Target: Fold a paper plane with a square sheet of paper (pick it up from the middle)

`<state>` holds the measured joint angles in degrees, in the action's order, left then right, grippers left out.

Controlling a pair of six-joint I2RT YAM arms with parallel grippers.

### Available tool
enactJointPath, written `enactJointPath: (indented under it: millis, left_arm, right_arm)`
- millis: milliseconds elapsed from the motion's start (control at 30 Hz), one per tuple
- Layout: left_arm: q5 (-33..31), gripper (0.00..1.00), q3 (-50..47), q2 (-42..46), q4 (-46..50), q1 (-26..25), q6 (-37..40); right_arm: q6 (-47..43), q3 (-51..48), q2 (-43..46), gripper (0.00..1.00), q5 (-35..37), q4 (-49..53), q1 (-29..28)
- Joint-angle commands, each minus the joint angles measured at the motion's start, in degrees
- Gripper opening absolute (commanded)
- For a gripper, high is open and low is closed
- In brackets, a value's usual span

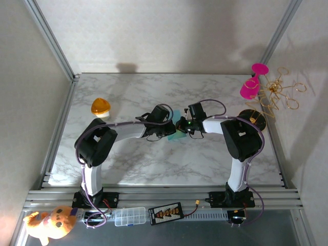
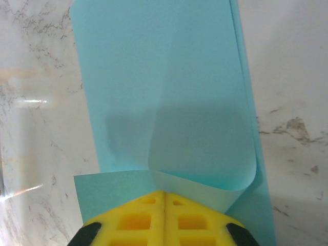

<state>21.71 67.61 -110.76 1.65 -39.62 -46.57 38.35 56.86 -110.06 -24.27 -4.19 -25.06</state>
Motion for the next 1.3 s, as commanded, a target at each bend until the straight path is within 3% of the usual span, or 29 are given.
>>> enactJointPath:
  millis: [0, 433, 1267]
  left_arm:
    - [1.36, 0.10, 0.06, -0.87, 0.79, -1.07, -1.11]
    - [-1.84, 0.10, -0.82, -2.60, 2.25, -1.08, -0.60]
    - [-1.88, 0.09, -4.02, -2.96, 1.79, -1.09, -1.36]
  right_arm:
    - [0.06, -1.14, -4.11, 0.02, 5.61, 7.60, 0.09]
    - [0.16, -1.09, -4.55, 0.02, 5.60, 7.79, 0.06]
    - [-0.07, -0.26, -5.39, 0.02, 5.90, 8.93, 0.07]
